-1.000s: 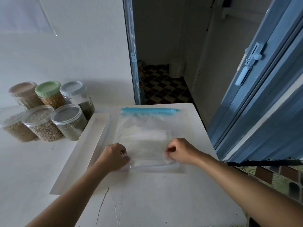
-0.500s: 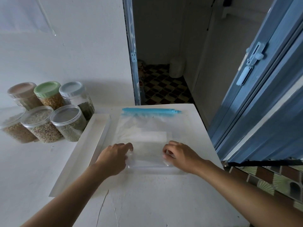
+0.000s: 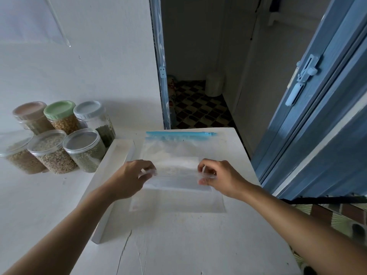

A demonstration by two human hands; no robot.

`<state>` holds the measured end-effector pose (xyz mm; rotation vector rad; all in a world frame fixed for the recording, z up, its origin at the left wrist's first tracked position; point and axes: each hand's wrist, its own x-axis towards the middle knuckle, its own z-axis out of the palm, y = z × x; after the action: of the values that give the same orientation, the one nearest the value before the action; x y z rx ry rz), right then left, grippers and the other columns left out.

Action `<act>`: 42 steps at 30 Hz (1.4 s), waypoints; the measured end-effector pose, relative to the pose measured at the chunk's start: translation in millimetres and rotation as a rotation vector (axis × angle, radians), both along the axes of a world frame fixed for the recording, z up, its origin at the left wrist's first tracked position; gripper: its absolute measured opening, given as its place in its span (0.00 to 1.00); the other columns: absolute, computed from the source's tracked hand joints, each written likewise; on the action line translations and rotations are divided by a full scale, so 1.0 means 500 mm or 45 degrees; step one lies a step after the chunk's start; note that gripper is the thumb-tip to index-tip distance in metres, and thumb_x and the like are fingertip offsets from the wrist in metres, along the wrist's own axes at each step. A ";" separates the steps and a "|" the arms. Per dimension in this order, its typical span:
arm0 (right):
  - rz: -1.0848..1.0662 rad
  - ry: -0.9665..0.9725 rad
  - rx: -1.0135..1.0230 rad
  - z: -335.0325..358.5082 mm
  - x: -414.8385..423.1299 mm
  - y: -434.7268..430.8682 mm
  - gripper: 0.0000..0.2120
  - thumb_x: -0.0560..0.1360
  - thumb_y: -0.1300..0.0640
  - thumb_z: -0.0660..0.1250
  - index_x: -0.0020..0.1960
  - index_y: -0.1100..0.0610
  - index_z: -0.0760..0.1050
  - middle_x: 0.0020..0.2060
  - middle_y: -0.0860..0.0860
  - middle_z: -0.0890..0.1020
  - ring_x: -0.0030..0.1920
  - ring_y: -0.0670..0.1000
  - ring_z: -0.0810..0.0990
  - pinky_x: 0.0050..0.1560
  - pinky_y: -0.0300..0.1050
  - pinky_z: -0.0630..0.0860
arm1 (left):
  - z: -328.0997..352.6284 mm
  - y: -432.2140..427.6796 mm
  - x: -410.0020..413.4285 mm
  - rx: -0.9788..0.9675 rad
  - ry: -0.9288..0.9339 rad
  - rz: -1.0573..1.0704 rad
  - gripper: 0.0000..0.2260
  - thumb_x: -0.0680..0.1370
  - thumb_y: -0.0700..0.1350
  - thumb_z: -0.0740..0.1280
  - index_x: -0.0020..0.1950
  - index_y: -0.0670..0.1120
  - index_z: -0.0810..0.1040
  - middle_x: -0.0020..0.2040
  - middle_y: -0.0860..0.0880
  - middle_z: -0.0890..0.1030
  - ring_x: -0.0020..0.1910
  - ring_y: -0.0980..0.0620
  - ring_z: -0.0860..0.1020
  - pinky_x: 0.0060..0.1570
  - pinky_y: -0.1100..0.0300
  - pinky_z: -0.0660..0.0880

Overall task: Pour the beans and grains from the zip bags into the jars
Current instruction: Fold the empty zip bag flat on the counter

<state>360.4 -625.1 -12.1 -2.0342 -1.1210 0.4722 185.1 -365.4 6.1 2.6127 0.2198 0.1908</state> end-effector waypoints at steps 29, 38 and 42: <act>0.492 -1.006 -0.057 -0.105 -0.032 -0.019 0.34 0.72 0.70 0.55 0.71 0.42 0.64 0.48 0.52 0.68 0.41 0.51 0.69 0.36 0.42 0.70 | -0.121 -0.059 -0.080 0.740 -0.040 -0.099 0.35 0.66 0.30 0.75 0.60 0.68 0.81 0.69 0.49 0.72 0.62 0.48 0.70 0.58 0.45 0.69; 0.467 -1.002 -0.018 -0.100 -0.047 -0.018 0.33 0.69 0.71 0.68 0.70 0.47 0.74 0.50 0.53 0.76 0.39 0.54 0.79 0.34 0.44 0.77 | -0.101 -0.052 -0.097 0.527 0.131 -0.290 0.29 0.78 0.36 0.65 0.63 0.71 0.78 0.80 0.53 0.60 0.73 0.54 0.59 0.66 0.49 0.56; 0.422 -1.074 0.047 -0.109 -0.054 -0.030 0.26 0.73 0.66 0.58 0.68 0.48 0.73 0.49 0.53 0.76 0.40 0.53 0.77 0.37 0.44 0.76 | -0.096 -0.055 -0.119 0.468 0.126 -0.331 0.19 0.79 0.49 0.65 0.65 0.70 0.77 0.81 0.53 0.58 0.77 0.53 0.57 0.69 0.49 0.54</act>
<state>333.6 -640.1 -66.6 -2.0553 -1.9541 -0.3049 125.4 -392.9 -41.8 2.9845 -0.1358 0.0096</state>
